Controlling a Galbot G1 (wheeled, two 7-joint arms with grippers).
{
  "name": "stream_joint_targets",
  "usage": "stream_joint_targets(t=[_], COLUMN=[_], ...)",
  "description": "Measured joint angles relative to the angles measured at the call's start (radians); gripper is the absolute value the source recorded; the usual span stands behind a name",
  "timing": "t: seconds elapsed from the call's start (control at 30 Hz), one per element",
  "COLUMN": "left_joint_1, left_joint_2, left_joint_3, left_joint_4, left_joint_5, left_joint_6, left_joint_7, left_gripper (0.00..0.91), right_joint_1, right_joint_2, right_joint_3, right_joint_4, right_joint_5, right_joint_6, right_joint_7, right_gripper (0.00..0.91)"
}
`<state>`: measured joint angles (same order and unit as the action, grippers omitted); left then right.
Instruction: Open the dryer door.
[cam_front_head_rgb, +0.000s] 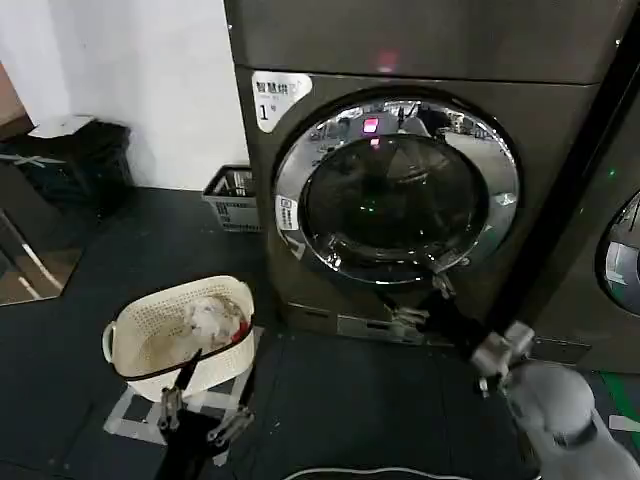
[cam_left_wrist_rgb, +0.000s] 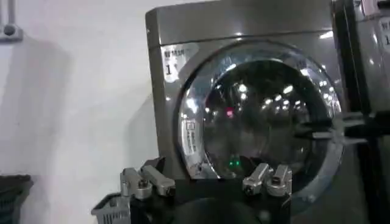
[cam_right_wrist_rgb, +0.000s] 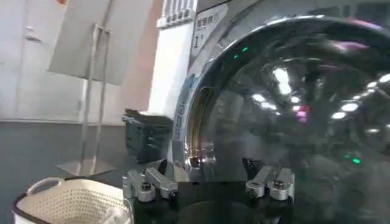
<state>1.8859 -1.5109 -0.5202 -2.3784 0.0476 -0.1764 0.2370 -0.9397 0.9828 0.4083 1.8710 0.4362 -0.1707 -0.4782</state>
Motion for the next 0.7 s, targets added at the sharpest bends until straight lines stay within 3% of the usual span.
stream_joint_targets(t=[0.7], left_joint_1=[-0.011], left_joint_2=[0.003], left_joint_3=[0.034], left_joint_4=[-0.018], left_joint_5=[-0.015], left_joint_6=[0.070], left_joint_7=[-0.060], left_gripper=[0.907], right_joint_1=[0.383], right_joint_2=[0.153], right_joint_3=[-0.332], right_joint_4=[-0.327], right_joint_5=[-0.029], right_joint_6=[0.046], right_joint_7=[0.007], right_gripper=[0.907])
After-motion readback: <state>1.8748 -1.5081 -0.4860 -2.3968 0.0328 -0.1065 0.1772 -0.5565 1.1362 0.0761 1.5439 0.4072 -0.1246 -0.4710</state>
